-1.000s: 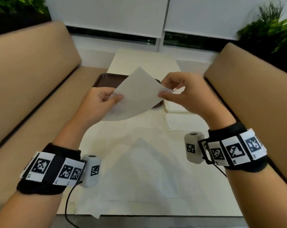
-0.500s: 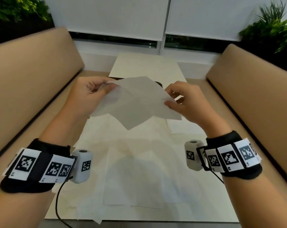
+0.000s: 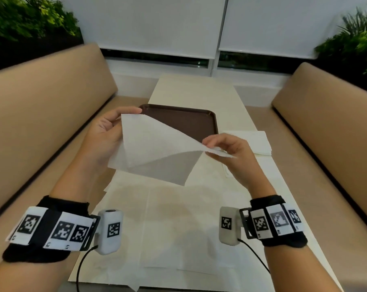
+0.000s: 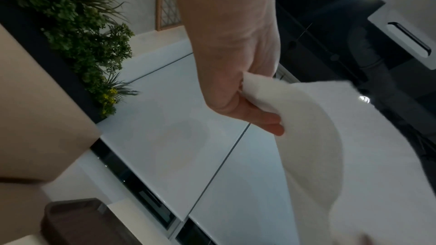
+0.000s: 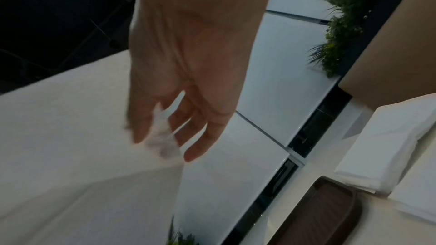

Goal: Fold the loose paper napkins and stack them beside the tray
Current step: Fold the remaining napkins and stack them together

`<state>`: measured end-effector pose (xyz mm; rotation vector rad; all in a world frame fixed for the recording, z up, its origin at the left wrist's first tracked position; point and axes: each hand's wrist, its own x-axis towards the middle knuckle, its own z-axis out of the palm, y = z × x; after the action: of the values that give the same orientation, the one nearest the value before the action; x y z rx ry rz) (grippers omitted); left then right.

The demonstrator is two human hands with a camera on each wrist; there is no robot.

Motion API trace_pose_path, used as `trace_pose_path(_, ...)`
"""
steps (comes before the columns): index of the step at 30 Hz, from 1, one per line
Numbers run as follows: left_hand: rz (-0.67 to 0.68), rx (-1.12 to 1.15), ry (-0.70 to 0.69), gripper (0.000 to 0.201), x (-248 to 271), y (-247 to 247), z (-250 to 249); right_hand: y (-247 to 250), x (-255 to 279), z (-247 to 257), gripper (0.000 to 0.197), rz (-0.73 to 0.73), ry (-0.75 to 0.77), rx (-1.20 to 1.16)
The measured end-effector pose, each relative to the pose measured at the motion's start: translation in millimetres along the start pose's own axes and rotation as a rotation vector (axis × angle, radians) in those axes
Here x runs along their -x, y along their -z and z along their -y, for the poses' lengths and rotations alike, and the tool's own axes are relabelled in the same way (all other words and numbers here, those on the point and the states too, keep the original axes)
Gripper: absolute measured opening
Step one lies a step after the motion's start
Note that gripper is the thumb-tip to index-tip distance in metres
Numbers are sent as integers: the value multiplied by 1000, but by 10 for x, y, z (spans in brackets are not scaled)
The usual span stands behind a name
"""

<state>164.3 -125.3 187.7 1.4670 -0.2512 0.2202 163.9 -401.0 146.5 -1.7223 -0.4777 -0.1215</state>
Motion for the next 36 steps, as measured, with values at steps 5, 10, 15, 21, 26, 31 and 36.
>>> trace_pose_path(5,171,-125,12,37,46,95,-82,152,79,136,62,526,-51,-106)
trace_pose_path(10,339,-182,12,39,29,-31,-107,-294,-264,434,25,491,12,146)
trace_pose_path(15,233,-109,116,24,-30,-115,-78,-361,-390,488,11,332,8,242)
trace_pose_path(21,305,-371,27,18,-125,-254,-29,-368,-315,463,15,278,149,426)
trace_pose_path(26,314,-481,-13,7,-195,-430,-5,-271,-263,432,16,203,123,455)
trace_pose_path(31,437,-468,7,21,-235,-426,-13,83,-173,275,15,155,-42,416)
trace_pose_path(36,477,-645,28,33,-366,-366,105,435,-28,30,20,170,-217,376)
